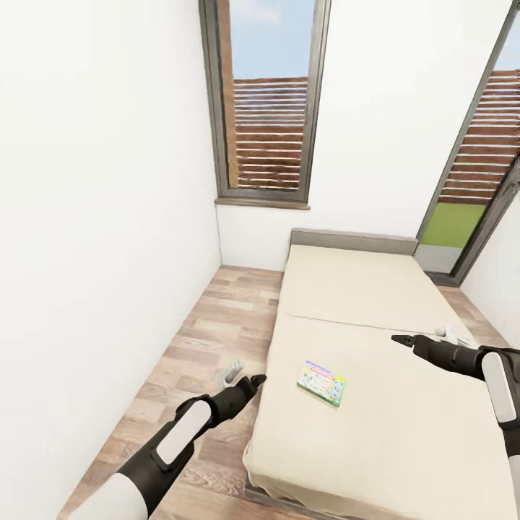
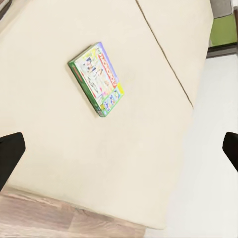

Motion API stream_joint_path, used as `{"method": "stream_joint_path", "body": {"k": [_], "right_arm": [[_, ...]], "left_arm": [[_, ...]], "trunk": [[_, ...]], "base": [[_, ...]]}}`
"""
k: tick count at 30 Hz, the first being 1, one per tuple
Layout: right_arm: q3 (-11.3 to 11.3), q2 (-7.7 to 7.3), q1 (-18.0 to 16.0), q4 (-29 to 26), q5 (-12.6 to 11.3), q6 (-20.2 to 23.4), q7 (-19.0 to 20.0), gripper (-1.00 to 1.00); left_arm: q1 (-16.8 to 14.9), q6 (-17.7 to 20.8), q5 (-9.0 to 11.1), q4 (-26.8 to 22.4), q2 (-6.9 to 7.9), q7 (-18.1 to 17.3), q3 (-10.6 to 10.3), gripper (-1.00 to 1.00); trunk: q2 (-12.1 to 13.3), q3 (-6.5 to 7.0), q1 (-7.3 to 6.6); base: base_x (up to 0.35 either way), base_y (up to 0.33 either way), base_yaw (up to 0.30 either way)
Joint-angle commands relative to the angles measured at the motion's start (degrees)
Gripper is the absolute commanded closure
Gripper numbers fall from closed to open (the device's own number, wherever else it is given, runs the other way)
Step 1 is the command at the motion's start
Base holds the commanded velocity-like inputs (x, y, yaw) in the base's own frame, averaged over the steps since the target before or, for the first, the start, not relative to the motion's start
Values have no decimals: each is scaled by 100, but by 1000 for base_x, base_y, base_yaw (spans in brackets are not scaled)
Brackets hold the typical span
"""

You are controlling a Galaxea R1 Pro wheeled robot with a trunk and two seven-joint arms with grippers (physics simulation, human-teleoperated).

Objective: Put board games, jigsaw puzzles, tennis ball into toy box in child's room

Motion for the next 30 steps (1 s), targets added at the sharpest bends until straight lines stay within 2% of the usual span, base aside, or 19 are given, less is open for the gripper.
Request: {"method": "stream_joint_path", "body": {"k": [1, 12, 30], "right_arm": [[-11, -1, -5, -4, 50, 23, 59, -100], [-14, -1, 10, -25, 46, 23, 59, -100], [6, 5, 37, -6, 46, 23, 67, -100]], "left_arm": [[-3, 6, 58, -9, 6, 48, -7, -100], [0, 0, 48, -6, 14, 51, -11, -100], [40, -11, 70, -8, 53, 51, -4, -100]], "trunk": [[-12, -12, 7], [-12, -12, 7], [-12, -12, 7]], "base": [[289, 0, -168], [269, 0, -71], [50, 0, -9]]}}
